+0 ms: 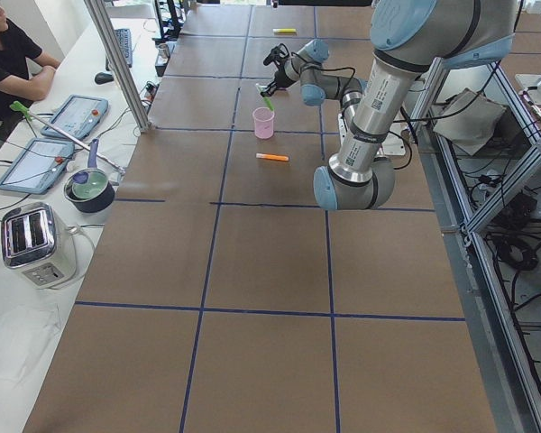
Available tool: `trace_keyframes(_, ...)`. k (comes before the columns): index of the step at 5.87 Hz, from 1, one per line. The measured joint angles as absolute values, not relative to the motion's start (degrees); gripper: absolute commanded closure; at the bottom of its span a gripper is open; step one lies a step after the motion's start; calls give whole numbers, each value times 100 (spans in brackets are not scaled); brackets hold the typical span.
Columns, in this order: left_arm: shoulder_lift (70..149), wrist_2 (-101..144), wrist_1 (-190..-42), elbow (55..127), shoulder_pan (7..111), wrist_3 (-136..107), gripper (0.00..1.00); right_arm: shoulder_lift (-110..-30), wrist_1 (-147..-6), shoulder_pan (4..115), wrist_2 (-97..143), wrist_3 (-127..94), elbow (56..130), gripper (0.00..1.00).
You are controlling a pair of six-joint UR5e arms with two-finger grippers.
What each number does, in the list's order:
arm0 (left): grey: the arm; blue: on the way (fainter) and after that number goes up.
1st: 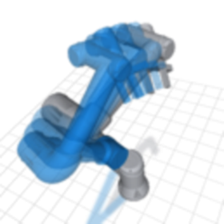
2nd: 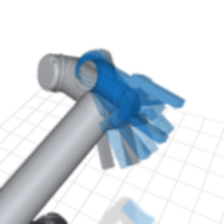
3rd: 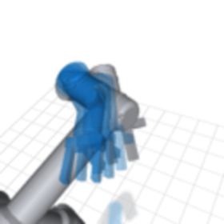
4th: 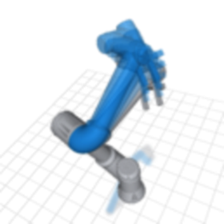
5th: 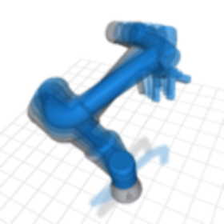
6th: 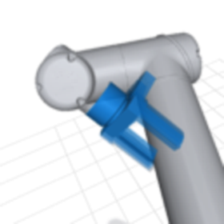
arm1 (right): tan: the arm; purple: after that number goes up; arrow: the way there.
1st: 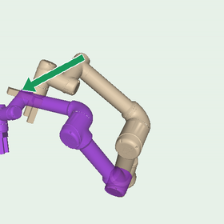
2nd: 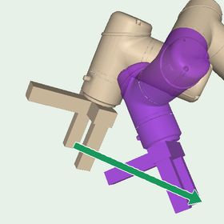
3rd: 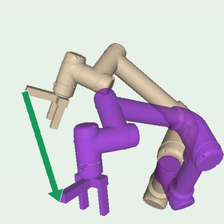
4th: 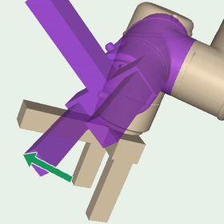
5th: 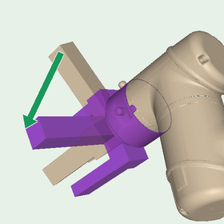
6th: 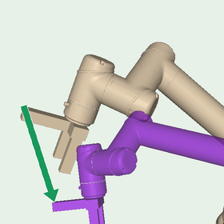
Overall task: Collect pens into pen holder
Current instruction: 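Lower the green marker into the cup and open the left gripper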
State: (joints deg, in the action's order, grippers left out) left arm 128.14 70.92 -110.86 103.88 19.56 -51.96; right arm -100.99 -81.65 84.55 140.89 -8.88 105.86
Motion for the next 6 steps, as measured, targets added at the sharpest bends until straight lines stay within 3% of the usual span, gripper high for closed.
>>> trace_keyframes(3,12860,6855,-11535,9978,1996,-5123,58,-10099,-8165,8459,14089,-881,10585,0)
trace_keyframes(4,12838,6830,-11552,9931,2021,-5114,31,-10099,-8165,8457,14089,-882,10585,0)
trace_keyframes(6,12742,6843,-11616,9928,2095,-5096,26,-10111,-8162,8431,14086,-890,10538,0)
